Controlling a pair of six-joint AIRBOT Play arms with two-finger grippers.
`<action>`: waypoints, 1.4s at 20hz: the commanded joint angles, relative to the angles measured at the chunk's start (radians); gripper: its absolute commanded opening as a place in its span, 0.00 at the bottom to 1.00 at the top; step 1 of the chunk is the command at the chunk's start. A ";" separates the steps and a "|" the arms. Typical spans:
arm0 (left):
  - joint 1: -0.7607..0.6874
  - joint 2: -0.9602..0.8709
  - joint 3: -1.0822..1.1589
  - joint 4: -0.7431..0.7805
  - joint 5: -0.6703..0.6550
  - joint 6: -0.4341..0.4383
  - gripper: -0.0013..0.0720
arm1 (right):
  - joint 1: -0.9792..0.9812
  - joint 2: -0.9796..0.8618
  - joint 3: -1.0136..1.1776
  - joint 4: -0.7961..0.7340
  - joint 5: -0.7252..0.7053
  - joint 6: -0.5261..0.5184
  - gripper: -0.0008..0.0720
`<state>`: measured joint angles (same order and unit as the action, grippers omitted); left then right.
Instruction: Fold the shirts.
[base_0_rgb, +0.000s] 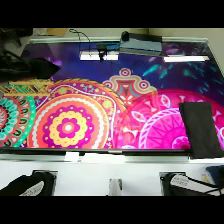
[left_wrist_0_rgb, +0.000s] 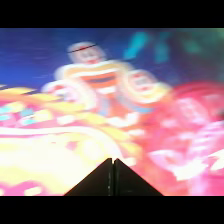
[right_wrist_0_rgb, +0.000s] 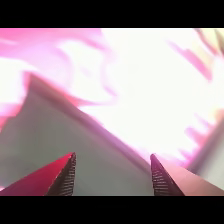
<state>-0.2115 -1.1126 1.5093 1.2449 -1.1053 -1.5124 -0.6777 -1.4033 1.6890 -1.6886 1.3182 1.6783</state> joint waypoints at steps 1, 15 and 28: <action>-0.145 -0.248 0.171 0.645 -0.178 -0.173 0.08 | 0.304 -0.020 0.109 0.050 -0.026 -0.012 0.70; -0.168 -0.444 0.108 0.486 -0.343 -0.322 0.85 | 0.655 -0.210 0.107 0.247 0.297 0.072 0.96; -0.168 -0.468 0.108 0.486 -0.343 -0.322 0.85 | 0.655 -0.210 0.107 0.248 0.297 0.073 0.96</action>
<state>-0.3790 -1.5803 1.6173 1.7313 -1.4479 -1.8339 -0.0235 -1.6135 1.7954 -1.4414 1.6150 1.7508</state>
